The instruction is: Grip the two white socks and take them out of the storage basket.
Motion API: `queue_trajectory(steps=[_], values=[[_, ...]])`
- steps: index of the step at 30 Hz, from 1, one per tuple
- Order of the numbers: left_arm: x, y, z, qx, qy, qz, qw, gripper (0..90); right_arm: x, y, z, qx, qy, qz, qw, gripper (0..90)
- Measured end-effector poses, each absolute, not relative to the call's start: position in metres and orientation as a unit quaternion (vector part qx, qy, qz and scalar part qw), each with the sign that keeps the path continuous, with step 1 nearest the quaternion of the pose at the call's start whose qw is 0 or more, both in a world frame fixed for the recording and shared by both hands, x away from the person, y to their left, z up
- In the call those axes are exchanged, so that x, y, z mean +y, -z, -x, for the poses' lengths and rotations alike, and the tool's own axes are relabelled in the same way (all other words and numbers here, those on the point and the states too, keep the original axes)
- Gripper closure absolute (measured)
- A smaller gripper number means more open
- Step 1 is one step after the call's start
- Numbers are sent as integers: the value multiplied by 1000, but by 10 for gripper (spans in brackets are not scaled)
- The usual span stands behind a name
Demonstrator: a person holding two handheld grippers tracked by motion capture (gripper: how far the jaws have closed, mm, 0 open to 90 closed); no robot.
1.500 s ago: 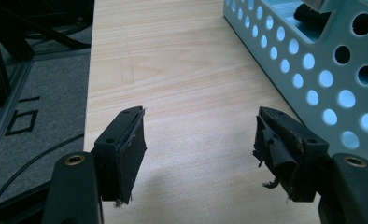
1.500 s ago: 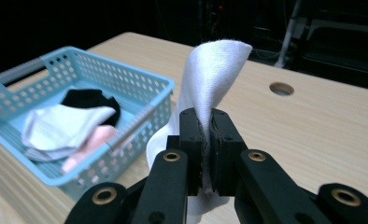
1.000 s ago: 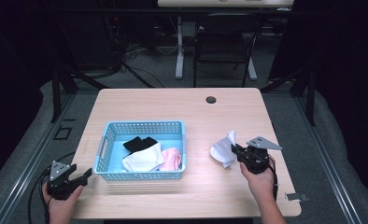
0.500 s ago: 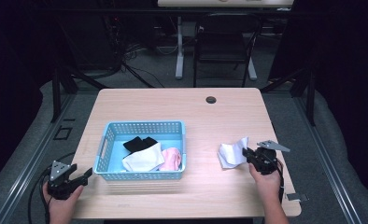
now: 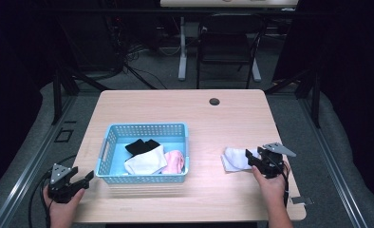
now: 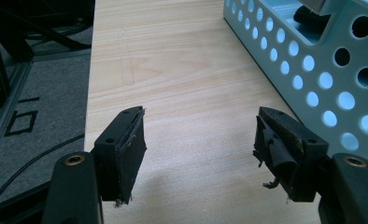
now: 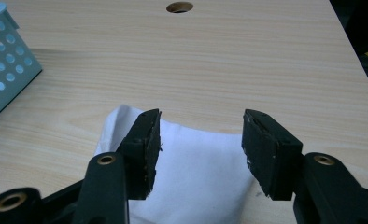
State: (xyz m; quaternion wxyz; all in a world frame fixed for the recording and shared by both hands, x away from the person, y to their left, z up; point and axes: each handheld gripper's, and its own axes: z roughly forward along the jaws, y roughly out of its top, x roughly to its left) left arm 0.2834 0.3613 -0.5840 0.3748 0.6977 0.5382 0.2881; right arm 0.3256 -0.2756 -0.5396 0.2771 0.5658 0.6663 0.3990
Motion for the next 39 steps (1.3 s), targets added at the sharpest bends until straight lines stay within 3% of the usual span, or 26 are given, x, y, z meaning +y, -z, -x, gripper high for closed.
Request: queue_trajectory(steps=[10, 25, 39], values=[[361, 584, -283, 539, -288, -697, 375, 332, -259, 533, -329, 688, -399, -542, 271, 484], [362, 584, -283, 539, -286, -699, 373, 332, -204, 495, -343, 713, -423, -489, 271, 505], [363, 584, -283, 540, -285, -697, 375, 332, -118, 473, -367, 752, -447, -429, 224, 484]])
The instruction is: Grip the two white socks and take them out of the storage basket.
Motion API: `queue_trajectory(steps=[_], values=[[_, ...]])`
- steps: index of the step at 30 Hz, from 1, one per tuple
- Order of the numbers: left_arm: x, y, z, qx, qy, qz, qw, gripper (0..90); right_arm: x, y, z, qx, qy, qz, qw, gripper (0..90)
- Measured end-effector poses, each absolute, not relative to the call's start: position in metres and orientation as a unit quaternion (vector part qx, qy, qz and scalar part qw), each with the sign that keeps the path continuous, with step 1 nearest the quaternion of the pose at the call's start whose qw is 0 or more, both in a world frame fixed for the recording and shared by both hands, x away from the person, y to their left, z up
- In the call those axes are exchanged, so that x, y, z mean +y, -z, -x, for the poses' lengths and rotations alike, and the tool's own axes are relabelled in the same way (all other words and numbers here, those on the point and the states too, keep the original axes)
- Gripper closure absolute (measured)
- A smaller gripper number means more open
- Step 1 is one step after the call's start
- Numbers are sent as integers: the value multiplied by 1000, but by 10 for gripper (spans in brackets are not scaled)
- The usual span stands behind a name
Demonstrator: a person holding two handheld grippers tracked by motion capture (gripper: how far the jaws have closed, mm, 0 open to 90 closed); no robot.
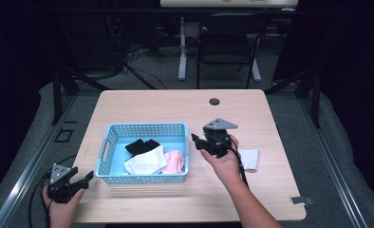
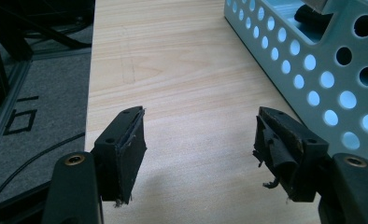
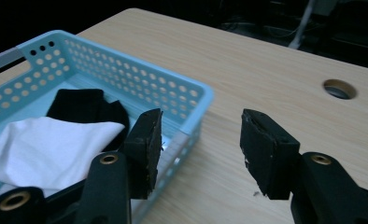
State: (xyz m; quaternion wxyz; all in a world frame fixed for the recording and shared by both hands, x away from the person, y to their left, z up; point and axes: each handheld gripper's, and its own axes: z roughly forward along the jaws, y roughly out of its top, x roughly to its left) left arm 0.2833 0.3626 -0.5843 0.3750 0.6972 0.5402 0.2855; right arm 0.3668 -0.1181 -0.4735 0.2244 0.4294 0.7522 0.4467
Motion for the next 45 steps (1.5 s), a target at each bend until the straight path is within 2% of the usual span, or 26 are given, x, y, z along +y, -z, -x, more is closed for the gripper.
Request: queue_trajectory(steps=[5, 8, 13, 17, 25, 34, 45], values=[[365, 583, -283, 542, -287, -695, 376, 332, -78, 475, -372, 780, -432, -406, 201, 527], [365, 583, -282, 542, -286, -695, 376, 332, -54, 479, -376, 801, -412, -400, 171, 554], [365, 584, -283, 542, -286, -695, 376, 332, -30, 481, -381, 819, -389, -397, 139, 596], [365, 583, -282, 542, -287, -694, 377, 332, -12, 485, -389, 842, -341, -410, 87, 593], [366, 582, -282, 542, -287, -693, 378, 332, 2, 490, -401, 848, -303, -435, 25, 644], [366, 582, -282, 542, -288, -693, 379, 332, 7, 507, -419, 835, -249, -487, -60, 642], [367, 582, -282, 543, -287, -692, 378, 332, 7, 521, -425, 832, -222, -501, -87, 593]])
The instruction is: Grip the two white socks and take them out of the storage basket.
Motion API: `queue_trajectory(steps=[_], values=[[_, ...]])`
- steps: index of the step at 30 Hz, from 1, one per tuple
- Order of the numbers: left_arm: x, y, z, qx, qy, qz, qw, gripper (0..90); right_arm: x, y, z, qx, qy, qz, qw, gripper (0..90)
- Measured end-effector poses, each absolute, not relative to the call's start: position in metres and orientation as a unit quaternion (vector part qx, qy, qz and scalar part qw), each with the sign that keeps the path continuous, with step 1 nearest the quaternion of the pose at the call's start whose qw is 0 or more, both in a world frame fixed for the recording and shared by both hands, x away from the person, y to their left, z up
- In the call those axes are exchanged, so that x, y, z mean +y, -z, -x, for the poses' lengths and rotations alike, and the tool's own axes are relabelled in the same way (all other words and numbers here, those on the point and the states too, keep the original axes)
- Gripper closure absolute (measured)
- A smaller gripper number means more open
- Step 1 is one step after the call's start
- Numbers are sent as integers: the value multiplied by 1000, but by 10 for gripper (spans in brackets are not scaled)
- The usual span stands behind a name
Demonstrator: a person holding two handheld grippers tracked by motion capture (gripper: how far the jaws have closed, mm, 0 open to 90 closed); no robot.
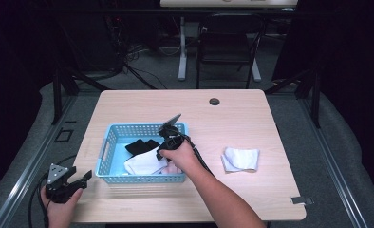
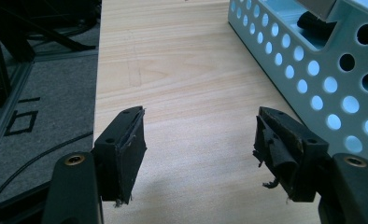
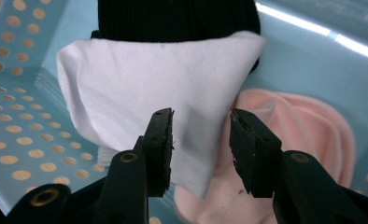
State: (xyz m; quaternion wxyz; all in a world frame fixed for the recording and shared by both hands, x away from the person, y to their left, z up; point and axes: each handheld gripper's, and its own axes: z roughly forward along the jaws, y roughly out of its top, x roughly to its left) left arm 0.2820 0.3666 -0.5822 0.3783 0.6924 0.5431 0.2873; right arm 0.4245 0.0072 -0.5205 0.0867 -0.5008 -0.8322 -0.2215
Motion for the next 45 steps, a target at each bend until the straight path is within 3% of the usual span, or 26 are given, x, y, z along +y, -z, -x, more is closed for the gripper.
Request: queue_trajectory(steps=[6, 12, 29, 45], values=[[366, 582, -282, 543, -288, -692, 379, 332, 12, 524, -422, -841, 228, 484, 85, 709], [366, 582, -282, 541, -287, -694, 379, 332, 15, 513, -413, -874, 240, 421, 43, 845], [365, 582, -282, 541, -287, -694, 379, 332, 6, 480, -371, -867, 382, 306, -89, 868], [365, 583, -283, 540, -287, -695, 378, 332, -33, 465, -355, -812, 487, 303, -107, 867]])
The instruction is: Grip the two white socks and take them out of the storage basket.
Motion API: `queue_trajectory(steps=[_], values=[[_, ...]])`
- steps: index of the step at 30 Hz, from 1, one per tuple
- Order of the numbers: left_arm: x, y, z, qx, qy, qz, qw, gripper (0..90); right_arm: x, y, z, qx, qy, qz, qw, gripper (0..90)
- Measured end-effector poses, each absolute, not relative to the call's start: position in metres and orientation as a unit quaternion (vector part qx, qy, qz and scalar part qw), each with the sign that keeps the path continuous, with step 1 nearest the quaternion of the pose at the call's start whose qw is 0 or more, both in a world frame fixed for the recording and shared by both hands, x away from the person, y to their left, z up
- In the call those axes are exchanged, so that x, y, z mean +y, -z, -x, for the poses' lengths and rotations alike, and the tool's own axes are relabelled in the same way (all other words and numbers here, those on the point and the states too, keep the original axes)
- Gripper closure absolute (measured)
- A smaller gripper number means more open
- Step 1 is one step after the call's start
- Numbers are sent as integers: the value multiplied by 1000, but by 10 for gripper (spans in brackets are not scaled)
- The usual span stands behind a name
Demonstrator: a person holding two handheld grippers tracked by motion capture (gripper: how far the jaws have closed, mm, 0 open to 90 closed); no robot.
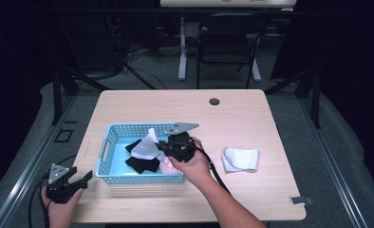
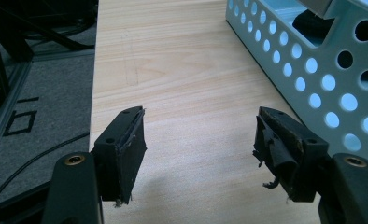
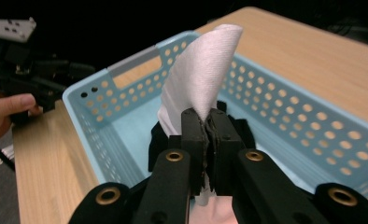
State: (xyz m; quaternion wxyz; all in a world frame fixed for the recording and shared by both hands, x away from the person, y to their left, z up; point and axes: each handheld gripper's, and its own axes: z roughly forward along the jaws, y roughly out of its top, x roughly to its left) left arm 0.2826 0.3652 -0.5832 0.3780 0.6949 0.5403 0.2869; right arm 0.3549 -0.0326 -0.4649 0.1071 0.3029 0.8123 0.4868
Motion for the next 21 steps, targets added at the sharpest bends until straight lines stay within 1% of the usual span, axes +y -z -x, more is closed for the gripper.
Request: queue_trajectory(steps=[5, 12, 21], values=[[365, 583, -283, 540, -287, -696, 377, 332, -48, 456, -343, 785, -512, -317, 144, 867], [364, 583, -282, 537, -288, -699, 374, 332, -70, 436, -336, 767, -527, -335, 148, 867], [365, 583, -282, 543, -289, -692, 378, 332, -120, 418, -323, 753, -535, -350, 156, 867]])
